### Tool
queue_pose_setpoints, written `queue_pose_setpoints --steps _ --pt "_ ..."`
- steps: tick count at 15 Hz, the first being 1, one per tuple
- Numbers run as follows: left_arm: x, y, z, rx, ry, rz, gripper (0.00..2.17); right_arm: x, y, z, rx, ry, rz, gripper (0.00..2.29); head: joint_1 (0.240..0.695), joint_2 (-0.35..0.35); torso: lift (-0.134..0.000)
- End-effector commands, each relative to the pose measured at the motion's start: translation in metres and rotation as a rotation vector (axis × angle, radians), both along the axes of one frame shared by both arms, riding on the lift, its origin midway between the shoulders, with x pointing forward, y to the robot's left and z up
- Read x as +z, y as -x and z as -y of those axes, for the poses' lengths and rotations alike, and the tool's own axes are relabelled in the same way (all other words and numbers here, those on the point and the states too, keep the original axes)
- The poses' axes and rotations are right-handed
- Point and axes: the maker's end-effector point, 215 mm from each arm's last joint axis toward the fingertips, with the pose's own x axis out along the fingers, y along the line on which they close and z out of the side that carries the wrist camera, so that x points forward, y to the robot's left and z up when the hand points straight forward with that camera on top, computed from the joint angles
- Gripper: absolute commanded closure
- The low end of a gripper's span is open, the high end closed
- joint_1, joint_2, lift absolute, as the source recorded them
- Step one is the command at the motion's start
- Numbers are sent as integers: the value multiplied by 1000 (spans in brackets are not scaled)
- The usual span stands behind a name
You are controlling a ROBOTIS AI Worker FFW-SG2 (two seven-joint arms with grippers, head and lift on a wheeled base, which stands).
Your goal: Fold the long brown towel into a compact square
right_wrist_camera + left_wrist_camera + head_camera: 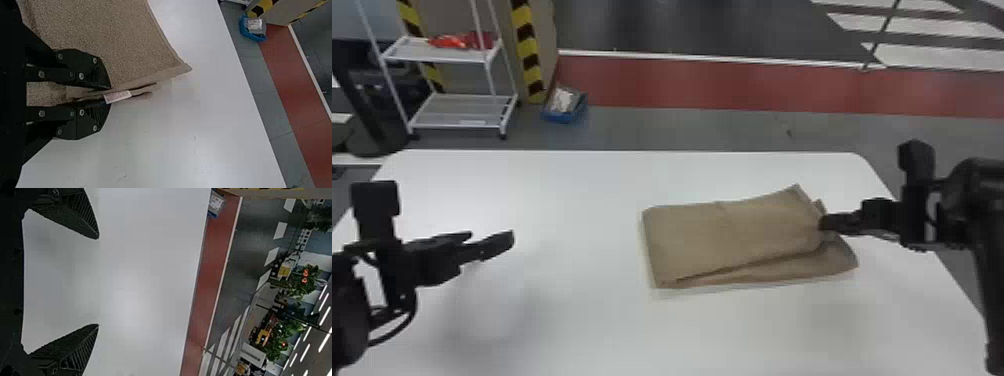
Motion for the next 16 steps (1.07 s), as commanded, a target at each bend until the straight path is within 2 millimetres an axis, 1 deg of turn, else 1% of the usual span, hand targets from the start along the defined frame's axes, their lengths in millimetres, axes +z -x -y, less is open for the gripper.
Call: queue_pose_setpoints --steps 1,3,4,5,6,8,11,12,14,16 --pt "3 -2 -4 5 -3 12 87 3 14 16 4 73 17 97 695 -98 -124" --pt "3 -2 -11 10 -12 14 87 25 20 25 43 149 78 39 695 -105 -124" --pt "3 -1 -13 12 -10 15 87 40 28 36 66 197 109 53 695 -107 -124" --pt "3 -2 -14 13 -11 20 87 53 32 36 116 236 146 70 695 -108 -124" --pt "2 -2 -14 15 -11 17 87 66 37 30 189 276 182 73 695 -110 -124" --pt "1 -2 -14 15 -11 17 87 77 47 22 328 386 195 90 695 -109 -124" --pt "-2 1 -17 19 -10 11 87 76 55 28 500 579 158 124 695 -105 -124" --pt "-3 1 -19 24 -10 11 87 73 55 35 542 673 138 137 695 -106 -124" --pt "-4 2 -21 27 -11 12 87 61 54 40 625 787 96 151 695 -117 -124" --pt "-5 3 -20 26 -11 10 87 46 52 38 705 886 52 167 695 -121 -124"
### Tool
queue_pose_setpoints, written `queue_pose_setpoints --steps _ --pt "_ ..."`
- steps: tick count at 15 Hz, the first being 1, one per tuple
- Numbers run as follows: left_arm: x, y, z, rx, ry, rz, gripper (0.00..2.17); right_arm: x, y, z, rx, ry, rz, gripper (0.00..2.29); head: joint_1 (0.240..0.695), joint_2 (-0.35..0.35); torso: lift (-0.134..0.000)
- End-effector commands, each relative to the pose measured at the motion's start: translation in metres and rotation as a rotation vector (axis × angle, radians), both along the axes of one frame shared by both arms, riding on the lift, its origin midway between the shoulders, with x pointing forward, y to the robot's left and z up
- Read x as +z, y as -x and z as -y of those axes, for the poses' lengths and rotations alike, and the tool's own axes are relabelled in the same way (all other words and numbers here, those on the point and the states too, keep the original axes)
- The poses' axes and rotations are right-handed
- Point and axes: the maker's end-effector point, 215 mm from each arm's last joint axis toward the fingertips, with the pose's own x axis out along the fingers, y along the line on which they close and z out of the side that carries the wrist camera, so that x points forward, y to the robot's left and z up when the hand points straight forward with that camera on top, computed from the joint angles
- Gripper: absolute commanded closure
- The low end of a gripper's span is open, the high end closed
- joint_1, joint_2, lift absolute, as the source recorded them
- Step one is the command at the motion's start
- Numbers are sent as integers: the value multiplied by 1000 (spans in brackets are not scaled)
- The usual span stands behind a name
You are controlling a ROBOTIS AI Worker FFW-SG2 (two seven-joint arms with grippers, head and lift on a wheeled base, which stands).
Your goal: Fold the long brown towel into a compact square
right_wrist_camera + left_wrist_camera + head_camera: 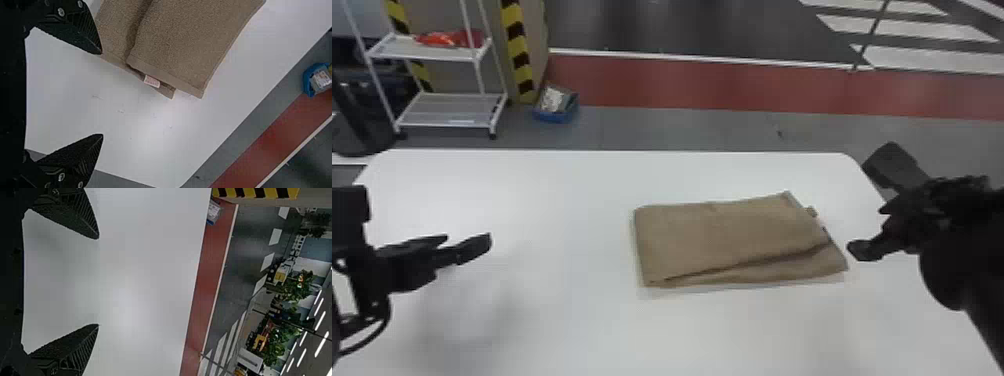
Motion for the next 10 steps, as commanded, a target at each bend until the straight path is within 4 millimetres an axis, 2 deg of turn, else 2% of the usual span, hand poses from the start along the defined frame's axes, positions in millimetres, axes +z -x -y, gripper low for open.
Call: queue_pose_setpoints --steps 1,5,10 --pt "-1 0 1 0 -1 -1 87 -14 -2 -7 56 102 -34 188 695 -123 -124" --pt "-2 1 1 0 -1 -3 87 -43 -5 -28 114 217 -88 211 695 -111 -124" --pt "-5 3 -1 3 -2 -6 87 -49 -23 -54 112 194 -58 269 695 -81 -124"
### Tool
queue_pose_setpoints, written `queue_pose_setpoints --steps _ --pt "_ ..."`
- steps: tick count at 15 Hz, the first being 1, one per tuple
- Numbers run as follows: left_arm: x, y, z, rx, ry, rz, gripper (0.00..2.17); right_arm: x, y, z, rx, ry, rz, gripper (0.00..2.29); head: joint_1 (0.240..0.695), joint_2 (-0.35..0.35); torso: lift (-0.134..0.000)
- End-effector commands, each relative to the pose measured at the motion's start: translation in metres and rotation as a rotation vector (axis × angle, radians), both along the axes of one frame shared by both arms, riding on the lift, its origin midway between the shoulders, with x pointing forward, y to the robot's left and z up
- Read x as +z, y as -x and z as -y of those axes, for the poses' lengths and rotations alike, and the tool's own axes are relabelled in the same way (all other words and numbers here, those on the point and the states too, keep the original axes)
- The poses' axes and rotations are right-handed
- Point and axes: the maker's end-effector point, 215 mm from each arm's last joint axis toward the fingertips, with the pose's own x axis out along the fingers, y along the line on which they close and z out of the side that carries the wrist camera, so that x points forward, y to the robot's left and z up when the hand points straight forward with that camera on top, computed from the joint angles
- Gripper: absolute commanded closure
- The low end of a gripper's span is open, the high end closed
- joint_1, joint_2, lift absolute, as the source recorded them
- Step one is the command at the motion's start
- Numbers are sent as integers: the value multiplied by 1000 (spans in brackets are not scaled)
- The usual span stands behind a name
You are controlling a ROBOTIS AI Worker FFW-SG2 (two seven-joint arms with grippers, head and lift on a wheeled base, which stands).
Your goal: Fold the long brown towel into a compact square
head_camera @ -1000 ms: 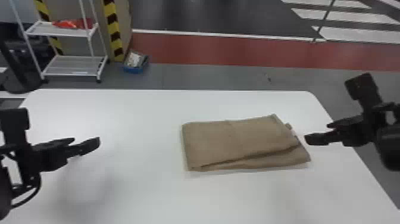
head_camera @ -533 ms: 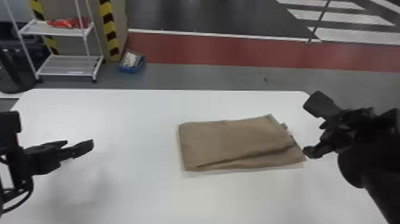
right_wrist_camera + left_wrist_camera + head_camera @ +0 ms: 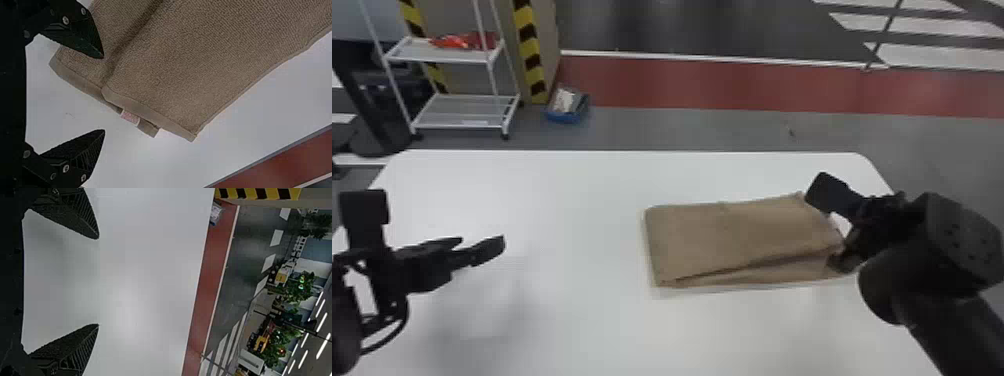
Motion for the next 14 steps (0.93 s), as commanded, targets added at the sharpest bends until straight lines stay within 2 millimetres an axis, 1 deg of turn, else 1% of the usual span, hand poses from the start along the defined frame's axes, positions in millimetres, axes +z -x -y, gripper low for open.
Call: queue_pose_setpoints --steps 1,2,4,5,7,9,12,14 --pt "-1 1 0 0 0 -1 87 -4 -6 -10 -1 -8 -4 289 695 -77 -124" --pt "-1 1 0 -1 1 -1 87 -7 -6 -12 0 -9 -18 417 695 -68 -124" --pt "-1 0 0 -1 0 1 87 -8 -8 -16 0 -23 -20 758 695 -62 -124" --pt "-1 0 0 -2 0 2 87 -9 -9 -17 -1 -26 -21 1025 695 -60 -124" --pt "-2 0 0 -2 0 1 87 -9 -9 -18 -6 -46 -23 1399 695 -57 -124" --pt "-2 1 -1 -1 0 0 87 -7 -9 -22 -7 -68 -20 1538 695 -54 -124" --pt "-3 2 -3 1 2 -1 87 19 -6 -33 19 -119 43 1541 695 -46 -124" --pt "-2 2 -3 0 1 1 87 39 2 -29 27 -138 78 1541 695 -39 -124"
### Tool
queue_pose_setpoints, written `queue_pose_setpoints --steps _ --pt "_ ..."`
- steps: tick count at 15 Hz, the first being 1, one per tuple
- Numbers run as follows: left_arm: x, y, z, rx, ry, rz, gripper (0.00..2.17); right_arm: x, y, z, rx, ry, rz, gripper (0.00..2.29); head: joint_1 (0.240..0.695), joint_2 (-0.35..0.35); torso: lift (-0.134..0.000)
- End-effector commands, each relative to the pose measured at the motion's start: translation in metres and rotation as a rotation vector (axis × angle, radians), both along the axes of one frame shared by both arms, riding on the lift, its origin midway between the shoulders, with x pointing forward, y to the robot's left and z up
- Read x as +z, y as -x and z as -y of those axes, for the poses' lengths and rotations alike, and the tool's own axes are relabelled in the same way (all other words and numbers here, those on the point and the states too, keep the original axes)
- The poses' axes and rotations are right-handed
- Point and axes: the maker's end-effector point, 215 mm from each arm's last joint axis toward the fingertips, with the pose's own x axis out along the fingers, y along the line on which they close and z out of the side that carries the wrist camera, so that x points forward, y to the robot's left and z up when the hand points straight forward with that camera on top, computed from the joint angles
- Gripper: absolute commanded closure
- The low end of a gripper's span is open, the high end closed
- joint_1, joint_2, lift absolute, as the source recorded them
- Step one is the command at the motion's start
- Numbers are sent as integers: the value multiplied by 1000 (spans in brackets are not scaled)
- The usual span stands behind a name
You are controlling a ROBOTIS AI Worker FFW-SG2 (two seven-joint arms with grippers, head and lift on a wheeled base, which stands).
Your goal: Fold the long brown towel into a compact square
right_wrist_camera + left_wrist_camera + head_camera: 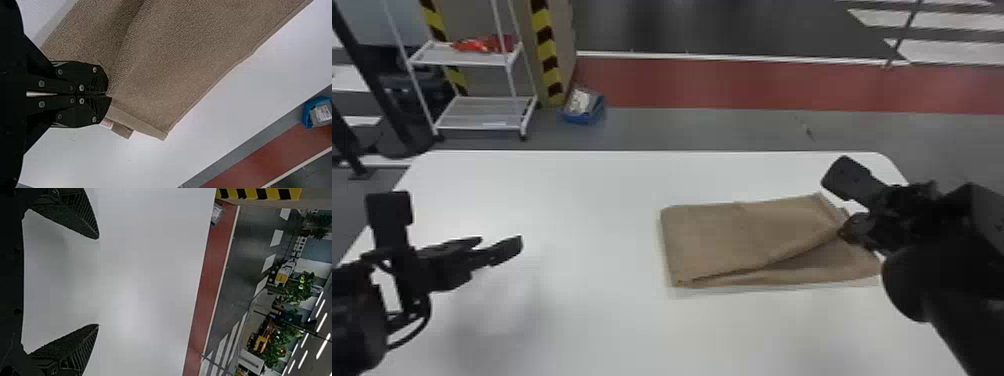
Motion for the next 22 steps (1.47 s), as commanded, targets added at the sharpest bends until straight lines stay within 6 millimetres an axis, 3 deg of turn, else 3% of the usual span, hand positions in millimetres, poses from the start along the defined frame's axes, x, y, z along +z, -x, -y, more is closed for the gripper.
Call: queue_pose_setpoints --steps 1,3,6,7,12,15,19,22 --pt "1 0 1 -3 -1 3 87 23 13 5 14 -19 37 1541 695 -38 -124" --pt "0 1 1 -2 0 0 87 23 39 21 20 11 12 1541 695 -39 -124" --pt "-3 0 4 -8 -2 -4 87 8 58 50 -15 44 -27 1541 695 -61 -124" --pt "-1 -3 7 -12 -7 5 87 2 61 50 -14 46 -38 1541 695 -72 -124" --pt "-5 2 12 -24 -6 0 87 2 54 24 4 -26 -28 1541 695 -97 -124" --pt "-3 2 9 -18 -4 2 87 -2 59 -18 67 -83 -52 1541 695 -70 -124" --pt "-2 2 4 -11 -3 5 87 0 73 -52 130 -129 -81 1541 695 -12 -124" --pt "1 3 10 -22 2 9 87 -3 79 -57 144 -121 -99 1541 695 14 -124"
